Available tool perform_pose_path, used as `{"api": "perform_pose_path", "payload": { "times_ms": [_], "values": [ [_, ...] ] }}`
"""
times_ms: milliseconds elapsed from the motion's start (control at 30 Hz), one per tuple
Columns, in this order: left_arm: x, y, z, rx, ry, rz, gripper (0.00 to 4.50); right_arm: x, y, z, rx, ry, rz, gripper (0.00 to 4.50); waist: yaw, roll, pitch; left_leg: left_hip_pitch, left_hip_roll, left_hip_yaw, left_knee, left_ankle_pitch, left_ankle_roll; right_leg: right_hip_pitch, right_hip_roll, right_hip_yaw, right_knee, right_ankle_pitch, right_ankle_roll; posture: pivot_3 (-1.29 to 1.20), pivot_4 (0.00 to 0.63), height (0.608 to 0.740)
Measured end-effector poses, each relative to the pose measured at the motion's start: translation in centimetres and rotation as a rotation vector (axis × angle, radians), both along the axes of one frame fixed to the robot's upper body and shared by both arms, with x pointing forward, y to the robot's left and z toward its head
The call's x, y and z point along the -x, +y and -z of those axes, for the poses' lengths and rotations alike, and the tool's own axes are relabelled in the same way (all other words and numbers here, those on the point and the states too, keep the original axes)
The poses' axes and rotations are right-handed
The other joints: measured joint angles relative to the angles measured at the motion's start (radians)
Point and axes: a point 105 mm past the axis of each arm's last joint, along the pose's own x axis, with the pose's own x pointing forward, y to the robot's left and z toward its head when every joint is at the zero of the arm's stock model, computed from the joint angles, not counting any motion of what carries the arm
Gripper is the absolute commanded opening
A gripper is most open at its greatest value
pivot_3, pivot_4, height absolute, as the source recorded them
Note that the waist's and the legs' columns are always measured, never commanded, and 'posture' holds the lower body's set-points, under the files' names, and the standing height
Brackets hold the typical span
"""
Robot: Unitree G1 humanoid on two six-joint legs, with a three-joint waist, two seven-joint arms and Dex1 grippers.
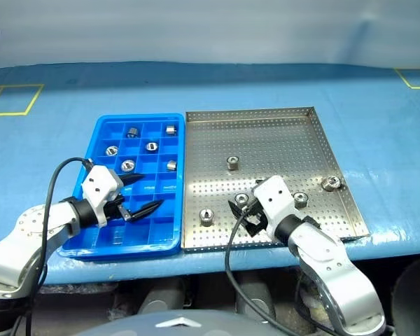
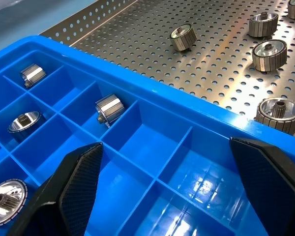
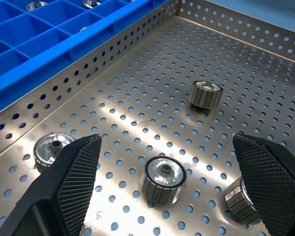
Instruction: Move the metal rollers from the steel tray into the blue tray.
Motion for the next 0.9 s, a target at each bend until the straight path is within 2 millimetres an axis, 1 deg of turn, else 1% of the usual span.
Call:
{"api": "perform_pose_path", "payload": {
  "times_ms": [400, 467, 567, 600, 667, 700, 733, 800, 833, 900],
  "values": [
    [0.1, 0.2, 0.1, 0.002, 0.005, -0.008, 4.5, 0.0, -0.1, 0.3, -0.005, -0.001, -0.008, 4.48, 0.002, 0.0, 0.0, 0.0, 0.0, 0.0, 0.001, 0.0, 0.0, 0.0, 0.0, 0.0, 0.0, 0.0, 0.0, 0.01, 0.15, 0.74],
    [0.0, -0.1, -0.3, 0.026, 0.0, 0.005, 4.5, 0.0, -0.1, 0.3, -0.005, -0.001, -0.006, 4.48, 0.002, 0.0, 0.0, 0.0, 0.0, 0.0, 0.001, 0.0, 0.0, 0.0, 0.0, 0.0, 0.0, 0.0, 0.0, 0.0, 0.15, 0.74],
    [-1.1, -1.3, -2.7, 0.053, -0.063, 0.08, 4.5, -0.2, 0.0, 0.2, -0.012, 0.002, 0.005, 4.48, 0.008, -0.001, 0.001, -0.001, 0.0, -0.001, 0.003, 0.0, 0.0, 0.001, 0.002, -0.002, 0.0, 0.0, 0.0, 0.0, 0.15, 0.74],
    [-1.7, -2.0, -3.9, 0.043, -0.095, 0.138, 4.5, -0.3, -0.1, 0.3, -0.015, 0.012, 0.017, 4.48, 0.011, -0.001, 0.0, -0.001, -0.001, -0.002, 0.004, 0.0, 0.0, 0.002, 0.002, -0.002, 0.001, 0.0, 0.001, 0.0, 0.15, 0.74],
    [-2.6, -3.2, -5.5, 0.025, -0.125, 0.23, 4.5, -0.4, -0.1, 0.3, -0.016, 0.029, 0.025, 4.48, 0.011, -0.001, 0.0, 0.0, -0.001, -0.001, 0.004, 0.001, 0.0, 0.003, 0.002, -0.001, 0.001, 0.001, 0.001, -0.01, 0.15, 0.74],
    [-3.3, -4.2, -6.1, -0.006, -0.121, 0.316, 4.5, -0.3, -0.1, 0.6, -0.017, 0.056, 0.029, 4.48, 0.012, -0.001, 0.0, 0.0, -0.002, -0.001, 0.005, 0.001, 0.001, 0.003, 0.003, -0.001, 0.001, 0.001, 0.002, -0.01, 0.15, 0.74],
    [-3.5, -4.5, -6.5, -0.017, -0.124, 0.347, 4.5, -0.3, -0.1, 0.6, -0.017, 0.064, 0.028, 4.48, 0.009, -0.001, 0.0, 0.0, -0.002, 0.0, 0.005, 0.001, 0.001, 0.003, 0.003, 0.0, 0.0, 0.002, 0.002, -0.02, 0.15, 0.74],
    [-4.3, -6.3, -6.7, -0.076, -0.079, 0.491, 4.5, 0.0, -0.2, 0.8, -0.015, 0.094, 0.039, 4.48, 0.005, -0.001, 0.0, -0.001, -0.002, 0.0, 0.004, 0.0, 0.002, 0.003, 0.003, 0.0, 0.0, 0.002, 0.003, -0.03, 0.15, 0.74],
    [-4.6, -6.8, -6.8, -0.094, -0.06, 0.537, 4.5, 0.0, -0.2, 0.7, -0.016, 0.093, 0.044, 4.48, 0.001, -0.001, 0.0, -0.001, -0.002, 0.001, 0.004, 0.0, 0.002, 0.002, 0.003, 0.001, -0.001, 0.004, 0.007, -0.04, 0.15, 0.74],
    [-5.0, -8.4, -6.4, -0.14, 0.016, 0.654, 4.5, 0.0, -0.4, 0.7, -0.021, 0.103, 0.071, 4.48, -0.004, -0.001, 0.0, -0.001, -0.001, 0.002, 0.004, 0.0, 0.003, 0.002, 0.004, 0.002, -0.001, 0.005, 0.008, -0.04, 0.15, 0.74]
  ]
}}
